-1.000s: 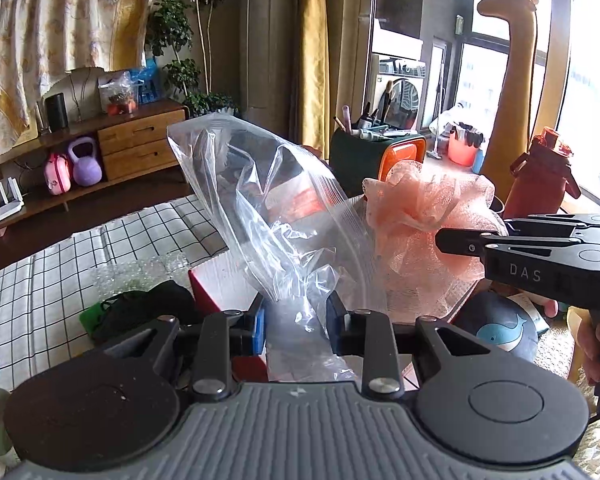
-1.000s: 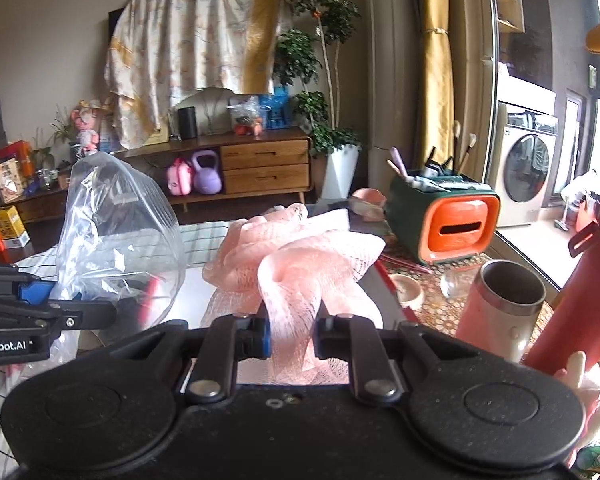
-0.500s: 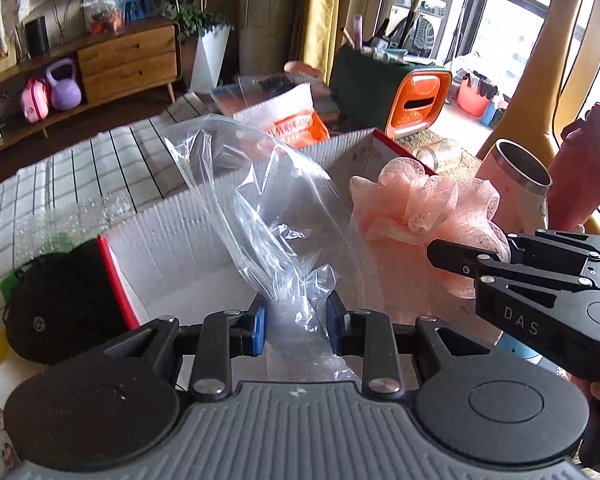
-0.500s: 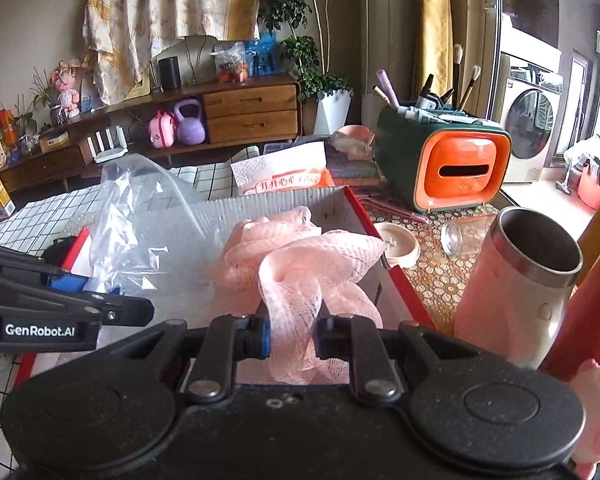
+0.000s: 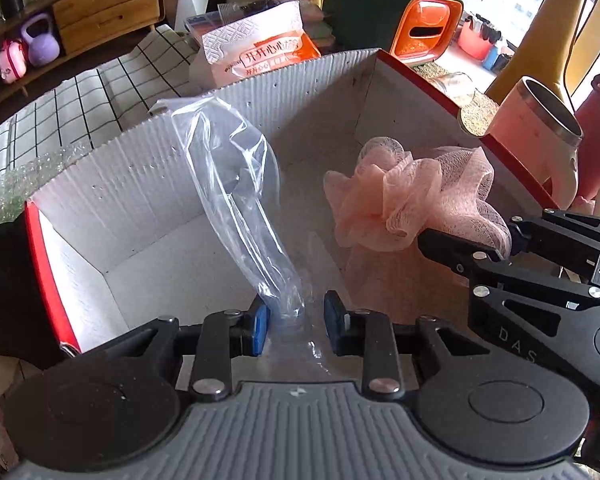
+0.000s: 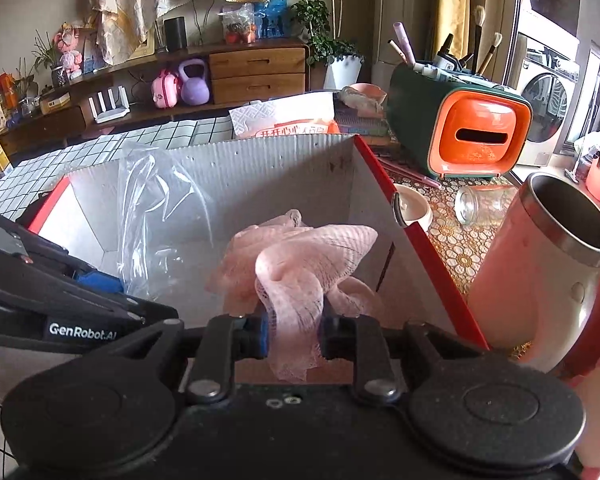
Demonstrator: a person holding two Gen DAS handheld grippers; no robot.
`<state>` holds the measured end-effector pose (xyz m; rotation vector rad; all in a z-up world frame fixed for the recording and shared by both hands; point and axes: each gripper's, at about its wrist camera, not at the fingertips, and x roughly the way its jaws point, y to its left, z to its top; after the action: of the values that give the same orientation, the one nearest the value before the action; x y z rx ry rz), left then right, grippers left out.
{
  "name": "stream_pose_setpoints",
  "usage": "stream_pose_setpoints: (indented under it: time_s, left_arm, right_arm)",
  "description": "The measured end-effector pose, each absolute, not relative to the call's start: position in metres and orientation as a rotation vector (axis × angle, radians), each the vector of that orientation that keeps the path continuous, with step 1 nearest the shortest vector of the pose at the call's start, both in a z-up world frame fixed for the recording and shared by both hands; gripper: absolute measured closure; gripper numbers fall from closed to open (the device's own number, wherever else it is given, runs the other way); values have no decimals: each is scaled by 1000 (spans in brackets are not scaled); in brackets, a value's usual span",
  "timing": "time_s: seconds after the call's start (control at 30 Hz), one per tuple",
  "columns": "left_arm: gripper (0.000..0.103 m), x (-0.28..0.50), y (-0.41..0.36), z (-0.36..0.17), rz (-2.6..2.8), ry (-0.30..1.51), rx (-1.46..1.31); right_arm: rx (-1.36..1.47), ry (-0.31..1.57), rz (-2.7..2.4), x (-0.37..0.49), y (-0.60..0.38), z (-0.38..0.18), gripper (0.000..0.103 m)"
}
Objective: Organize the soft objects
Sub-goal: 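Open the left tool releasing the bag while the right tool releases the puff into the box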
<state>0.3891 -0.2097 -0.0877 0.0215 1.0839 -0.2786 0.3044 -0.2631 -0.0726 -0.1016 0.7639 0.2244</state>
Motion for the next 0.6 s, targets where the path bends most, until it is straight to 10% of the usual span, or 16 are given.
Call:
stream_pose_setpoints:
  time_s: [0.23, 0.33, 0.6]
  left_arm:
    - [72, 392, -210, -96, -267, 1134, 26]
    - [48, 392, -207, -96, -260, 1138, 12]
    - [38, 385, -198, -84, -257, 1079, -23]
  right_arm:
    - [-91, 777, 211, 307, -265, -77, 63]
    - [-89, 768, 208, 306, -266, -77, 56]
    - [-60, 744, 198, 297, -271, -65, 45]
